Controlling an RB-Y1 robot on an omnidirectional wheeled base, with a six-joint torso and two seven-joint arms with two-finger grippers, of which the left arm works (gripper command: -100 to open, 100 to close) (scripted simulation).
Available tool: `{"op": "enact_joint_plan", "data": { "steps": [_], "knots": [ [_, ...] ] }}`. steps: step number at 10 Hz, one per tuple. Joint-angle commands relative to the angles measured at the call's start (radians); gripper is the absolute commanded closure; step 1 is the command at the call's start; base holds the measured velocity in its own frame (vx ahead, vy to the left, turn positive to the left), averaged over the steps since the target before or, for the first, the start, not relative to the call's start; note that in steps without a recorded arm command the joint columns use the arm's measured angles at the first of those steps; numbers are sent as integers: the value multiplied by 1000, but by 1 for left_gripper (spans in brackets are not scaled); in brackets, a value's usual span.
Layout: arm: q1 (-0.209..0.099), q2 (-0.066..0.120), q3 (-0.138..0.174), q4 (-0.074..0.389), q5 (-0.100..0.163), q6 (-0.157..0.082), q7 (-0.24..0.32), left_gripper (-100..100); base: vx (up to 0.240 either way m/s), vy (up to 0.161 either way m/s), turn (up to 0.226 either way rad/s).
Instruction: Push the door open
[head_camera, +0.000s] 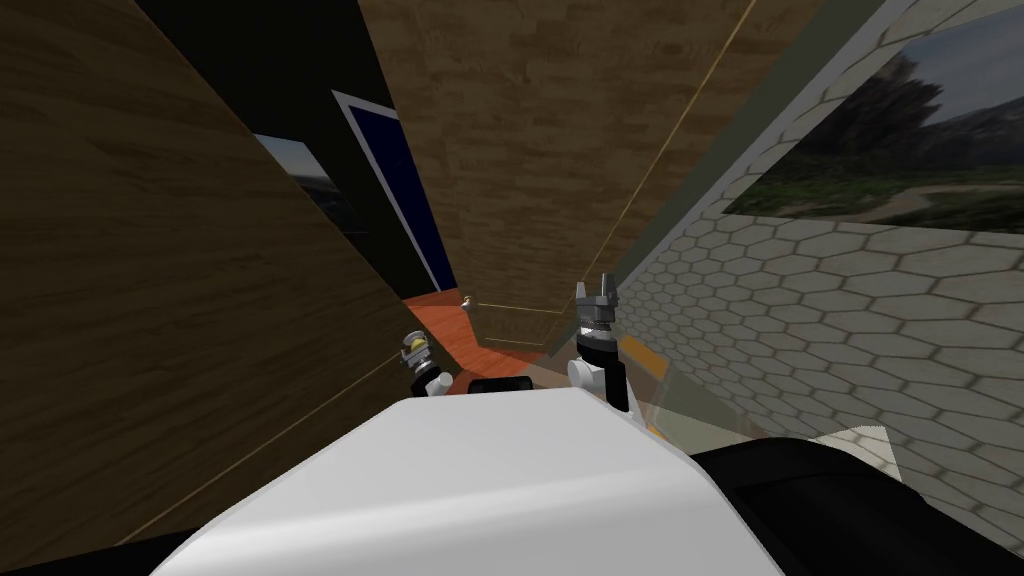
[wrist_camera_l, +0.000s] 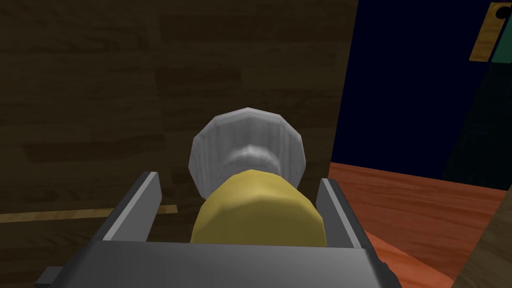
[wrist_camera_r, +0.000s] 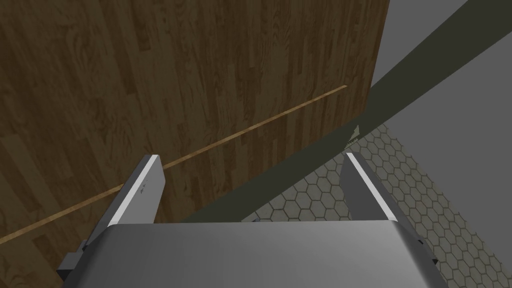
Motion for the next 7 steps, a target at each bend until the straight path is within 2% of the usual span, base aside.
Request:
{"op": "enact_joint_plan", "data": {
  "steps": [1, 7],
  "knots": [
    [6, -5, 33, -13, 13, -11, -19, 100, 19, 11, -65],
    [-64, -60, 148, 50, 67, -42, -81, 100, 77, 67, -93]
  ]
}}
